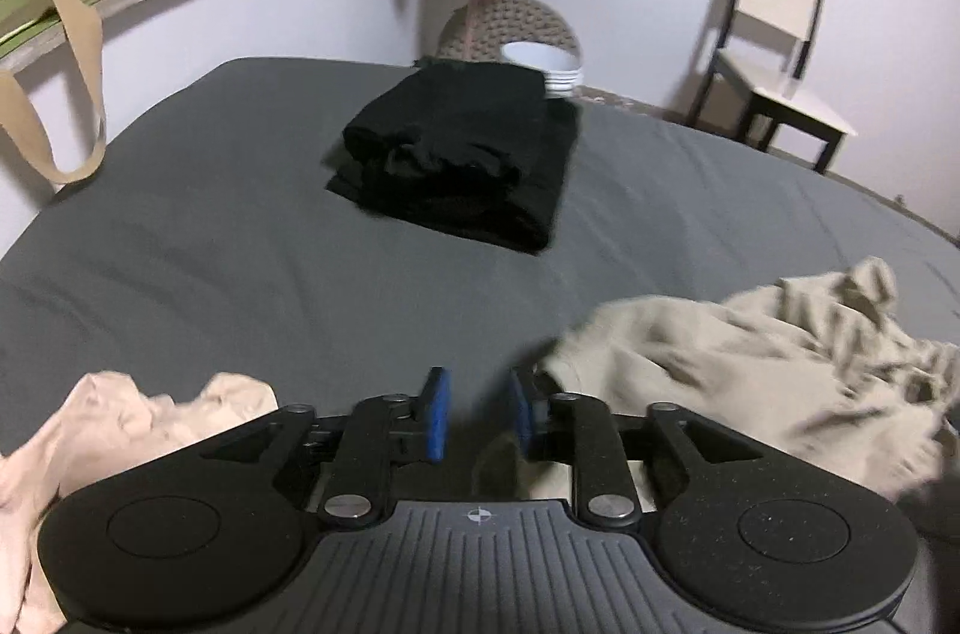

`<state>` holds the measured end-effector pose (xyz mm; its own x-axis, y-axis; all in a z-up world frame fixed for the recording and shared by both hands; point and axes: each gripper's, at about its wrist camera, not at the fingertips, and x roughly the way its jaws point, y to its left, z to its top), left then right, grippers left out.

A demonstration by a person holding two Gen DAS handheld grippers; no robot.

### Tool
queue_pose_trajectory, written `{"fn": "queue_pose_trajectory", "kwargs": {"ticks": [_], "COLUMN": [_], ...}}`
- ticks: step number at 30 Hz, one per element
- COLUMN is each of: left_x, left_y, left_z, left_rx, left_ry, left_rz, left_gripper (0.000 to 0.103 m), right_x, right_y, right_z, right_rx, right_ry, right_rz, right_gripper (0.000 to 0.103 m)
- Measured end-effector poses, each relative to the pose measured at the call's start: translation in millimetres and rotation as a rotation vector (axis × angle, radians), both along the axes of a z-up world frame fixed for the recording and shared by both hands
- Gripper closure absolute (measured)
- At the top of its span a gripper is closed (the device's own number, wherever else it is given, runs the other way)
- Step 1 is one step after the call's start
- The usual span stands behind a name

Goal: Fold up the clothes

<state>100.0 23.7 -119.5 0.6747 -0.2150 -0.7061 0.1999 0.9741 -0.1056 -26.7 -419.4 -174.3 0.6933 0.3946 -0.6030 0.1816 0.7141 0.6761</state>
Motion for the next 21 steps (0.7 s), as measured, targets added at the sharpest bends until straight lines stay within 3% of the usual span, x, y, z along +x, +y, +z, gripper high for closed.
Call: {"fn": "queue_pose_trajectory", "kwargs": {"ticks": [2, 3, 4, 9, 17, 20, 21], "left_x": [-16, -23, -30, -49, -63, -60, -57], "left_y": [-2, -4, -5, -6, -13, -9, -8], "left_z": [8, 11, 14, 8, -35, -39, -40], "left_rx": [-0.019, -0.029, -0.037, -0.110, -0.070, -0.092, -0.106], "left_ry": [-0.023, -0.030, -0.033, 0.055, 0.158, 0.143, 0.140], "left_rz": [-0.033, -0.048, -0.061, -0.091, -0.132, -0.102, -0.090], "left_gripper": [0.044, 0.028, 0.021, 0.020, 0.021, 0.022, 0.027], "right_x": [-1, -1, -1, 3, 3, 4, 5], "right_y": [3, 5, 7, 14, 15, 15, 15], "right_z": [6, 8, 10, 12, 5, 2, 1], "right_rx": [-0.007, -0.009, -0.010, -0.040, -0.029, -0.020, -0.017], "right_ry": [-0.030, -0.043, -0.054, -0.049, -0.010, 0.003, 0.006], "right_rz": [0.013, 0.022, 0.033, 0.046, 0.032, 0.032, 0.032], "right_gripper": [0.061, 0.061, 0.061, 0.061, 0.065, 0.068, 0.070]}}
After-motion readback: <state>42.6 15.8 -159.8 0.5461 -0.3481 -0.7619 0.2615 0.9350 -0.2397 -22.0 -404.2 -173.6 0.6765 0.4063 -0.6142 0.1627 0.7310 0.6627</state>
